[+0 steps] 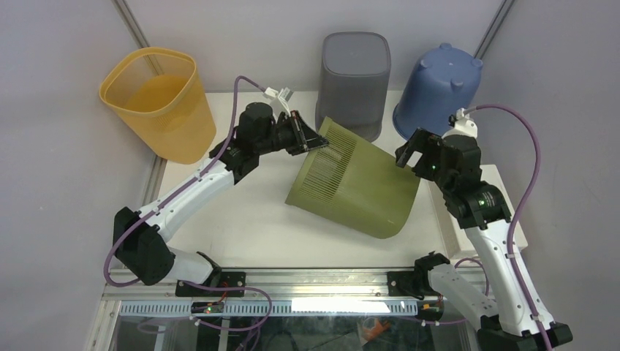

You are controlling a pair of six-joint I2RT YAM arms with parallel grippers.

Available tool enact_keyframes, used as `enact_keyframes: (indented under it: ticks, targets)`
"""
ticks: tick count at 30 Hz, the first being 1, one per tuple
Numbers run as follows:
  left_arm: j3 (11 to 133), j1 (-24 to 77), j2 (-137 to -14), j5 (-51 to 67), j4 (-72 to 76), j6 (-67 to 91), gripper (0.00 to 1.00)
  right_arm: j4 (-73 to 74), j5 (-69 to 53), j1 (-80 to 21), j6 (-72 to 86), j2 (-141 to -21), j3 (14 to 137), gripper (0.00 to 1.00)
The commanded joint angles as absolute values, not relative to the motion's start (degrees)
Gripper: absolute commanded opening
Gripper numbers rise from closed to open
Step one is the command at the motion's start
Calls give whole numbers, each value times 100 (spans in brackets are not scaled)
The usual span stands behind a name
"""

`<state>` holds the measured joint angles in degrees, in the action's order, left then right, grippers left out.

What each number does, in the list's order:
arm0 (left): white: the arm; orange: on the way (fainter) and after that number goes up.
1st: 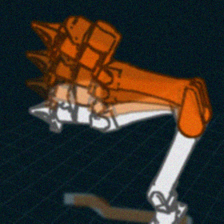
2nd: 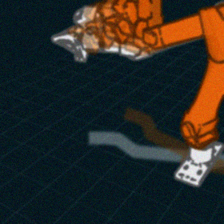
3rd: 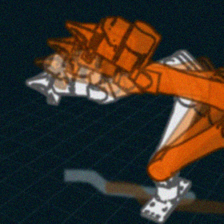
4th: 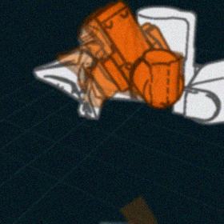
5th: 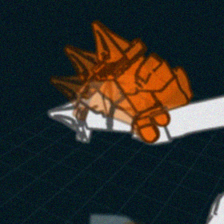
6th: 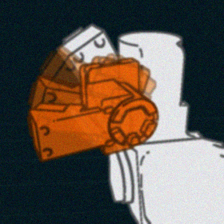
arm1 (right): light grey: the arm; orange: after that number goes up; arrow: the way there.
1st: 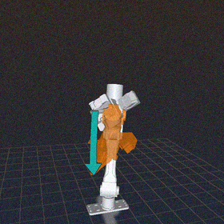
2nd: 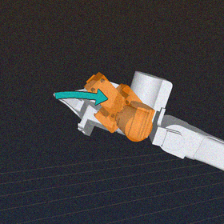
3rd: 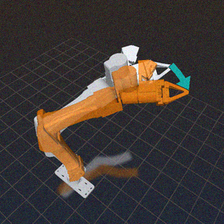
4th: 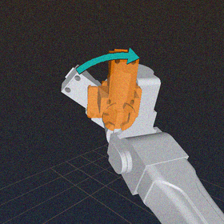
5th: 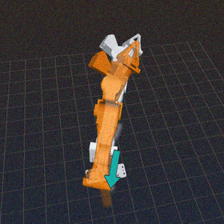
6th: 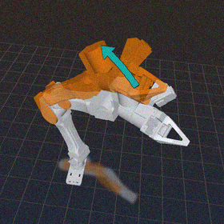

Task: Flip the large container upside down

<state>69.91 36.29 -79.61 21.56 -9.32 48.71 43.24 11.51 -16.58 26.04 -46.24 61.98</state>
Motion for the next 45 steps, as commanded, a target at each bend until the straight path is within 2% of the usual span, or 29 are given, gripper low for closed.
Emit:
enact_keyframes:
  ticks: [1, 6, 12, 18, 25, 31, 40, 45]
  targets:
    - [6683, 3622, -7917, 1784, -1102, 4046, 0, 4373, 1029, -1627, 2610, -4592, 6212, 98]
    - [6650, 3620, -8074, 1382, -1424, 3603, 17, 4613, 1241, -1626, 2576, -4496, 6231, 98]
    - [6825, 3619, -8156, 1152, -1809, 3254, 46, 5144, 1367, -1622, 2558, -4378, 6295, 98]
    - [7432, 3621, -8161, 910, -2285, 2903, 64, 5548, 605, -1620, 2636, -4287, 6269, 99]
    - [8122, 3619, -8012, 667, -2883, 2464, 73, 5265, -459, -1610, 3136, -4012, 5825, 99]
    - [8355, 3620, -7855, 643, -3324, 2241, 74, 5085, -745, -1579, 3412, -3940, 5556, 99]
    - [7818, 3617, -7435, 202, -3913, 2139, 73, 5521, 156, -1549, 3475, -3846, 5619, 99]
    - [7650, 3621, -7438, 81, -3964, 2123, 71, 5590, 164, -1547, 3348, -3820, 5562, 99]
